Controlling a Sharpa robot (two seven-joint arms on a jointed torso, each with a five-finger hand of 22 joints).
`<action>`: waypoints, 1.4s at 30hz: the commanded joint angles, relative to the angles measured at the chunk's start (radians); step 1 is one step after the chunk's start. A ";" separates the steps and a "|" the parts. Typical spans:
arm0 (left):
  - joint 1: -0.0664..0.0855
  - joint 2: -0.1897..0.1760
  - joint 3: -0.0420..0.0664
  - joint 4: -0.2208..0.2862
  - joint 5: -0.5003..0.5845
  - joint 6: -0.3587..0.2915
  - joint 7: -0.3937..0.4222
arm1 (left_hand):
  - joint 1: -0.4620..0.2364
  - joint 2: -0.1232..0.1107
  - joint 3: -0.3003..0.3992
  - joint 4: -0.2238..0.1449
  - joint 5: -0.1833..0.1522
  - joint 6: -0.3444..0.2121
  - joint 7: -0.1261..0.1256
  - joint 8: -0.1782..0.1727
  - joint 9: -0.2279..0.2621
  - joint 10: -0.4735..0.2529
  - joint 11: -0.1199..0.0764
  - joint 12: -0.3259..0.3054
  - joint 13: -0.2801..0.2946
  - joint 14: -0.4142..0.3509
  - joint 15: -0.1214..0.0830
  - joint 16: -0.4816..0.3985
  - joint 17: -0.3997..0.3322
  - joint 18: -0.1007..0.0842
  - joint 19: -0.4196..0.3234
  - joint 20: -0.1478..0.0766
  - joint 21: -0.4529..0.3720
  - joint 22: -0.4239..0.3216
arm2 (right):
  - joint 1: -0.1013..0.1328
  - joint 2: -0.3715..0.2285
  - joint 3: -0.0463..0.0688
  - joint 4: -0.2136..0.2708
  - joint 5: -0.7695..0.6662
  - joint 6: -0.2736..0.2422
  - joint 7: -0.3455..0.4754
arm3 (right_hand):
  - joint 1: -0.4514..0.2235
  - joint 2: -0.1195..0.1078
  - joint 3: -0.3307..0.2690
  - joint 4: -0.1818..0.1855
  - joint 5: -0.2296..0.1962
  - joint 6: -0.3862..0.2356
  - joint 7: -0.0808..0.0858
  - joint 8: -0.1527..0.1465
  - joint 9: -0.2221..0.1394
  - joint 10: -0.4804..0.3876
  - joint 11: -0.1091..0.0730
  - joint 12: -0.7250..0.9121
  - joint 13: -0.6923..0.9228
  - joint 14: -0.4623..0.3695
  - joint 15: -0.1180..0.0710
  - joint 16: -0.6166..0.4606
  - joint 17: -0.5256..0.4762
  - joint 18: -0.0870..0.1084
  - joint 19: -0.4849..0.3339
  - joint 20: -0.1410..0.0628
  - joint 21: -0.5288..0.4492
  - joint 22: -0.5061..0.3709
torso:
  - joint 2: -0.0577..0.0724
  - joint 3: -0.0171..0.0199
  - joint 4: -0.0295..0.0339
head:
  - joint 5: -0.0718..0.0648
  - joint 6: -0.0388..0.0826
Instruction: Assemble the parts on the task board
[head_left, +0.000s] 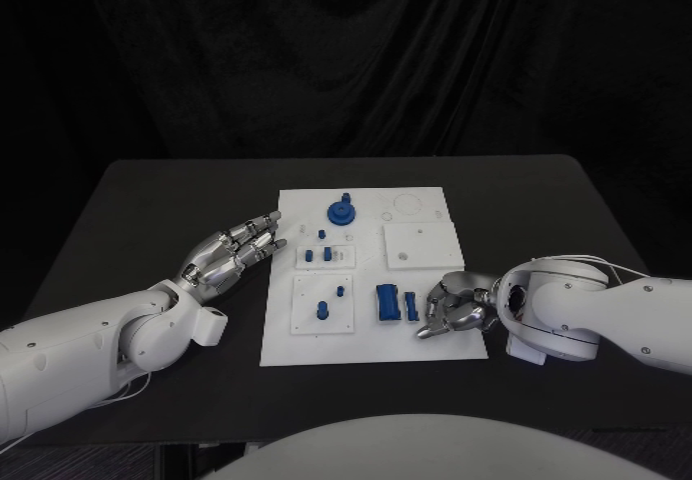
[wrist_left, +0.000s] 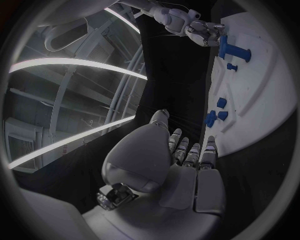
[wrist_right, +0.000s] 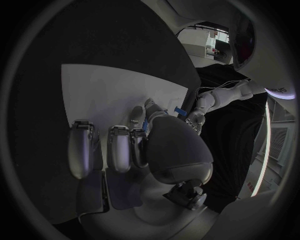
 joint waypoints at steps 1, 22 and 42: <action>-0.001 -0.012 0.001 0.018 -0.023 -0.018 0.041 | 0.012 -0.002 0.002 -0.007 0.008 0.012 0.002 0.006 0.002 0.005 -0.003 0.006 0.001 0.001 -0.002 -0.003 -0.001 0.018 0.003 0.005 0.006 -0.001 | 0.000 -0.020 0.000 0.027 -0.005 -0.013 0.042 | -0.013 -0.018 -0.018 0.011 -0.012 -0.010 0.002 0.009 0.007 0.102 0.002 0.003 0.263 0.080 0.000 -0.004 0.121 0.017 0.038 -0.002 -0.004 0.209 | -0.001 -0.0001 -0.0006 | -0.001 0.000; 0.018 -0.038 0.002 0.097 -0.055 -0.158 0.141 | -0.038 0.013 -0.020 0.079 -0.038 0.004 -0.018 -0.001 -0.002 0.025 -0.021 0.026 0.003 -0.005 -0.047 -0.007 -0.003 0.020 0.000 -0.034 0.008 -0.011 | 0.074 -0.051 0.000 -0.058 0.548 -0.263 0.884 | -0.052 0.072 -0.082 0.175 0.180 -0.290 0.133 -0.500 -0.500 -1.207 0.326 -1.109 -0.796 -1.031 0.351 -1.157 -1.081 0.047 -0.945 0.273 -1.356 -0.611 | -0.065 0.0036 -0.0291 | 0.021 0.000; 0.013 0.005 0.038 0.097 -0.019 -0.279 -0.026 | -0.894 -0.099 0.077 -0.073 -0.367 -0.208 -0.080 -0.040 -0.041 -0.059 -0.084 -0.151 -0.027 -0.006 -0.120 -0.007 -0.004 -0.066 -0.078 -0.145 -0.041 -0.217 | -0.006 0.050 0.064 -0.151 0.672 -0.363 0.906 | -0.664 0.009 -0.127 0.022 0.025 -0.637 -0.014 -0.803 -0.901 -1.468 0.054 -1.489 -1.308 -1.463 0.192 -1.518 -1.307 -0.024 -1.469 0.135 -1.416 -1.307 | -0.091 0.0124 -0.0523 | 0.062 0.067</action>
